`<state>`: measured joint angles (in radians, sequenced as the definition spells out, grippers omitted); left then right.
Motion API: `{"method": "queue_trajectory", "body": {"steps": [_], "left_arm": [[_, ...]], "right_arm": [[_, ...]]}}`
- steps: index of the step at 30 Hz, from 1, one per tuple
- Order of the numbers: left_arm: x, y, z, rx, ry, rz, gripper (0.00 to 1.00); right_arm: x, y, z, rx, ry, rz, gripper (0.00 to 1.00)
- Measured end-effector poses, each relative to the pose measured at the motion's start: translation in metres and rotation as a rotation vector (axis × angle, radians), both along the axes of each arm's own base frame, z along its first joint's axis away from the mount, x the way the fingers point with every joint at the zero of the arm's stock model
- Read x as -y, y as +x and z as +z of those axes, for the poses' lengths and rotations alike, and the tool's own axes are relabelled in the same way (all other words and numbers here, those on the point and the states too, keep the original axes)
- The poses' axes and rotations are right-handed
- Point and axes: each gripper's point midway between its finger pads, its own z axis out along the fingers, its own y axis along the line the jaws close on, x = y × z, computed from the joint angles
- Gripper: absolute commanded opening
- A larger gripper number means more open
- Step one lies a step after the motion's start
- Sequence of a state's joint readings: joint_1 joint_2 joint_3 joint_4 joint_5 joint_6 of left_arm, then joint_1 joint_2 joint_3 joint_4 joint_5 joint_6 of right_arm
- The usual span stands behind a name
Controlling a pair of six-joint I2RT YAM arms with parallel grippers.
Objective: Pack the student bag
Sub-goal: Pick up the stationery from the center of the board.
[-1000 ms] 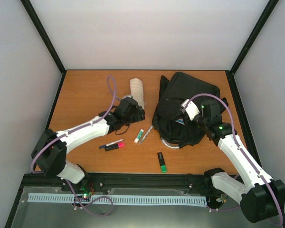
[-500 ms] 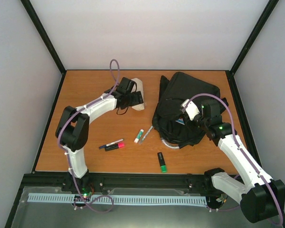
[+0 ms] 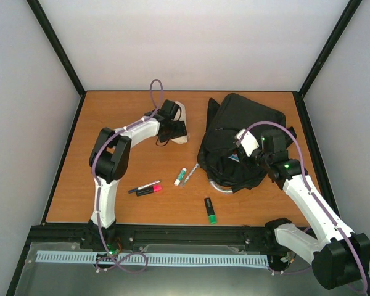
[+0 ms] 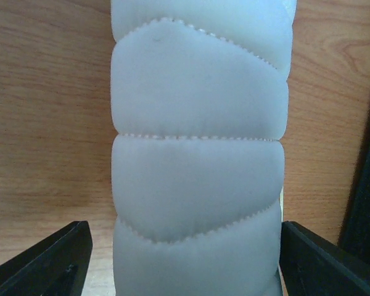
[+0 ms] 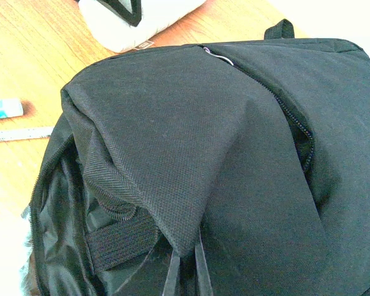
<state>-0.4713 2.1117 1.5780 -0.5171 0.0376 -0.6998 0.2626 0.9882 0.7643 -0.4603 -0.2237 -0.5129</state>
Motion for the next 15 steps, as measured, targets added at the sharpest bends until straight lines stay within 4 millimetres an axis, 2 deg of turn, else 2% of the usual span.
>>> {"method": "queue_trajectory", "body": {"steps": [10,13,15], "left_arm": [[0.008,-0.001,-0.003,0.009,-0.053,-0.016,0.38],[0.007,-0.011,0.005,0.013,-0.066,-0.035,0.32],[0.005,-0.022,0.017,0.021,-0.085,-0.048,0.30]], "right_arm": [[0.000,0.000,0.000,0.000,0.000,0.000,0.07],[0.000,0.000,0.000,-0.001,-0.001,-0.001,0.07],[0.000,0.000,0.000,-0.001,-0.001,-0.001,0.07]]}}
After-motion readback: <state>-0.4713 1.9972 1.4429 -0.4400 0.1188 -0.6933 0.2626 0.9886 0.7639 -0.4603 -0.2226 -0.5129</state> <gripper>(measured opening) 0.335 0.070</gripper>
